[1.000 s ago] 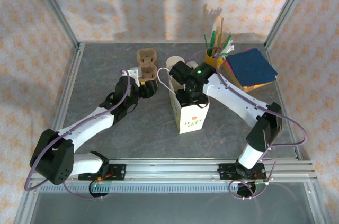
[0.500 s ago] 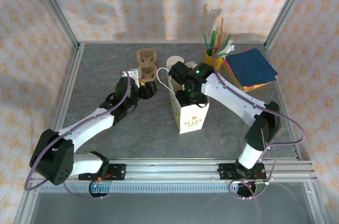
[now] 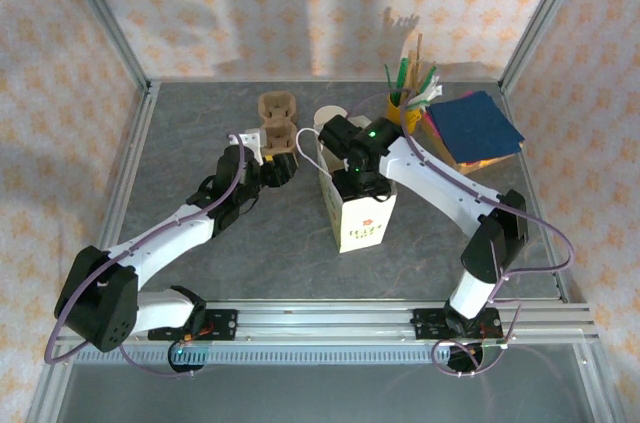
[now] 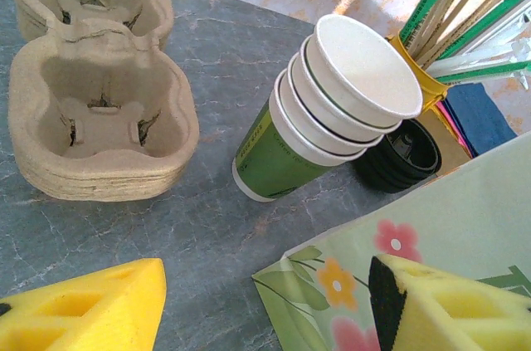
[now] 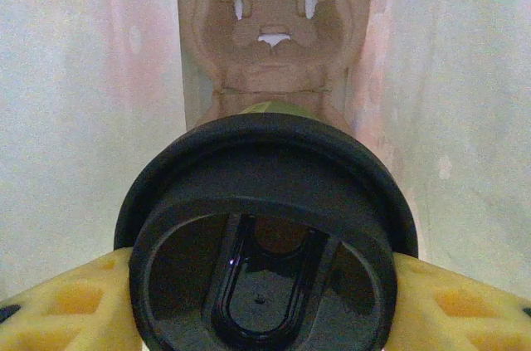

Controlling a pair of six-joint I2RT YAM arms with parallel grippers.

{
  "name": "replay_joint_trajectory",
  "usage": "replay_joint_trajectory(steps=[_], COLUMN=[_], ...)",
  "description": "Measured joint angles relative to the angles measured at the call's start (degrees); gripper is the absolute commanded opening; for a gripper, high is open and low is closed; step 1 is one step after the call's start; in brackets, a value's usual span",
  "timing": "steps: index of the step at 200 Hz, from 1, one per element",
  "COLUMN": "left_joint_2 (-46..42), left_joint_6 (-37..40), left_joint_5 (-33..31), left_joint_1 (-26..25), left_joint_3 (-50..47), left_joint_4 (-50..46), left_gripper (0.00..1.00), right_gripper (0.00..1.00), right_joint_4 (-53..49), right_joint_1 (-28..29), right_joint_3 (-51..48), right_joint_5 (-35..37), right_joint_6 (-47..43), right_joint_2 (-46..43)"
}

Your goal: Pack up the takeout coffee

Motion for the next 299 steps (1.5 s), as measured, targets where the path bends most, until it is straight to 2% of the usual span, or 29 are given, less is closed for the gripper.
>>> replay_joint_trajectory(steps=[299], left_joint_2=[0.0], left_joint_6=[0.0], left_joint_5=[0.0], left_joint_1=[0.0], left_joint_3=[0.0], left_joint_4=[0.0], left_gripper=[0.68], right_gripper=[0.30], right_joint_4=[0.0], right_joint_1=[0.0], right_joint_3=[-1.0], right_joint_5=[0.7], right_joint_6=[-1.9], right_joint_2=[0.0])
